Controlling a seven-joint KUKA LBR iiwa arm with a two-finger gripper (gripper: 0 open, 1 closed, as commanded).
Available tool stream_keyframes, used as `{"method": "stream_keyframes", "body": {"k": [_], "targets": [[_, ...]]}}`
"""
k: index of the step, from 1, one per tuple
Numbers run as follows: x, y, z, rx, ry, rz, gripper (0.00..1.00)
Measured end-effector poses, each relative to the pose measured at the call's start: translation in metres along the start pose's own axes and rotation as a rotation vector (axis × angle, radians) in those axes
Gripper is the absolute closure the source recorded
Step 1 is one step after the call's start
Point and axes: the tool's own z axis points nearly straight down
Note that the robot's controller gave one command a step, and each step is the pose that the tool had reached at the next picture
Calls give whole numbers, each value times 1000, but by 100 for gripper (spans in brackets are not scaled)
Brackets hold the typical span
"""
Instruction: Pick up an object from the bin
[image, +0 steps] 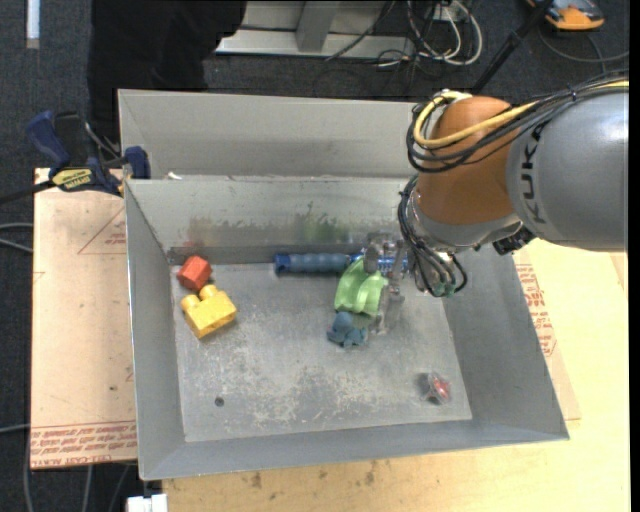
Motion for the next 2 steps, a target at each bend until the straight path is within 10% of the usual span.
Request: {"method": "stream_keyframes", "body": {"k": [1, 2], "targets": [[-8, -10, 93, -1, 7, -112, 0], [15, -80, 72, 1, 3, -479, 0]]}}
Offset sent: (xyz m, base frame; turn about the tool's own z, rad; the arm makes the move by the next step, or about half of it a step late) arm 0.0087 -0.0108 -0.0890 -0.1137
